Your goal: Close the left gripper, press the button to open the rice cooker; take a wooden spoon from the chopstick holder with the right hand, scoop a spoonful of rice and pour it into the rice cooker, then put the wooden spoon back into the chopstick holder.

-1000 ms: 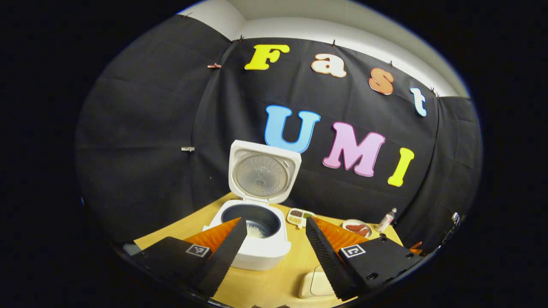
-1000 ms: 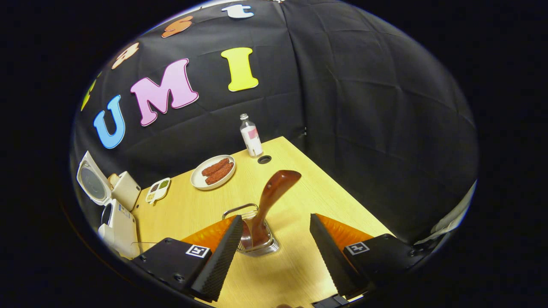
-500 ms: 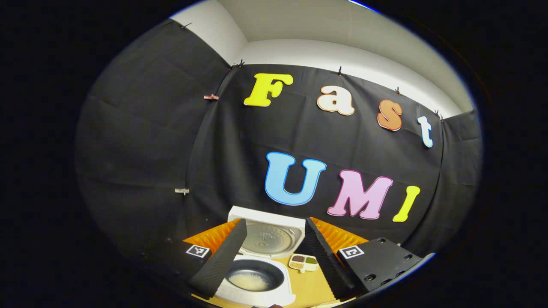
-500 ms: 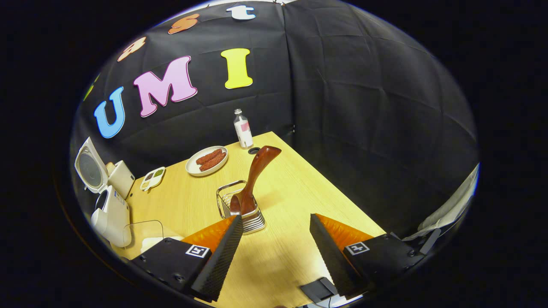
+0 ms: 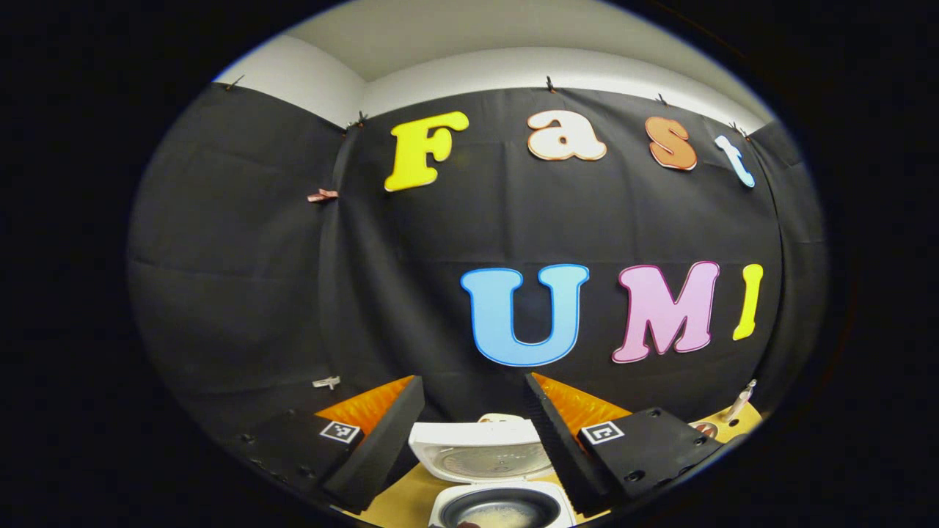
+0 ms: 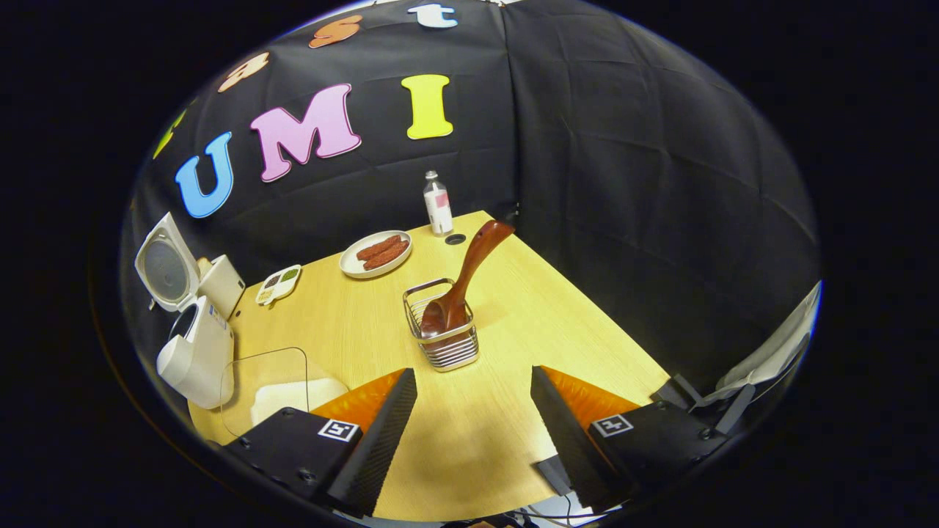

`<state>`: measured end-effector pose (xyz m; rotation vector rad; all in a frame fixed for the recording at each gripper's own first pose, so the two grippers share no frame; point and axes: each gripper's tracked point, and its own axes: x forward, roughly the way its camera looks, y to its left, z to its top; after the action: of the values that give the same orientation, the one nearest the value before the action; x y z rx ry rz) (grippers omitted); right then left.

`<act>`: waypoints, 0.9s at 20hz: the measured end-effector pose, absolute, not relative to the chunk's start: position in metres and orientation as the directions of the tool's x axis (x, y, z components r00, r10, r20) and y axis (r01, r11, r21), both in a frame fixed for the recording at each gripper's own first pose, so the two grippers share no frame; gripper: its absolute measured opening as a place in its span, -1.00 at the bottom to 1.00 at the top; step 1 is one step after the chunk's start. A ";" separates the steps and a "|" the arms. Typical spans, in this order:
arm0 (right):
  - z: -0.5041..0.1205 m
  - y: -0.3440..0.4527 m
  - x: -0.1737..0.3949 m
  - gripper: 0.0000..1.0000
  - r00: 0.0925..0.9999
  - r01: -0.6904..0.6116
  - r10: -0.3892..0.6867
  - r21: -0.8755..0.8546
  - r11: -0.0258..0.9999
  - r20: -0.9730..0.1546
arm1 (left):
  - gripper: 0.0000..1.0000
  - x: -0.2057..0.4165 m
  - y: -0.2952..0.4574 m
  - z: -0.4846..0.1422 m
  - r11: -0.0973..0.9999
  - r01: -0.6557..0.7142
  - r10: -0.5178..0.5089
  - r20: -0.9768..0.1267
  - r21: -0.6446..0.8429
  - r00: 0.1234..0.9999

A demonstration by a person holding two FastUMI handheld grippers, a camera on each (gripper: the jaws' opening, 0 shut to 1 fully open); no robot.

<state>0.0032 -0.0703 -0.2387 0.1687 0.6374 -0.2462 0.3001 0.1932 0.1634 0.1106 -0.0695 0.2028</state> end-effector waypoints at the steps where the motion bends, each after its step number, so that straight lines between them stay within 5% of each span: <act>1: -0.239 -0.068 0.003 0.98 0.778 0.278 -0.180 0.074 0.958 -0.601 | 0.86 0.319 0.200 0.154 0.971 -0.207 0.202 0.054 0.122 0.978; 9: -0.243 -0.058 -0.025 0.98 0.759 0.262 -0.187 0.030 0.965 -0.623 | 0.88 0.406 0.224 0.090 0.982 -0.165 0.174 -0.110 0.090 0.978; 14: -0.234 -0.048 -0.027 0.98 0.776 0.247 -0.172 0.041 0.968 -0.607 | 0.88 0.423 0.219 0.068 0.989 -0.140 0.131 -0.196 -0.036 0.972; 18: -0.236 -0.048 -0.033 0.98 0.774 0.252 -0.174 0.045 0.967 -0.609 | 0.93 0.417 0.222 0.049 0.992 -0.128 0.129 -0.288 0.022 0.949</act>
<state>-0.0330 -0.0482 -0.2363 0.1263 0.6465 -0.2311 0.4170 0.2218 0.0494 0.0028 0.2933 0.1307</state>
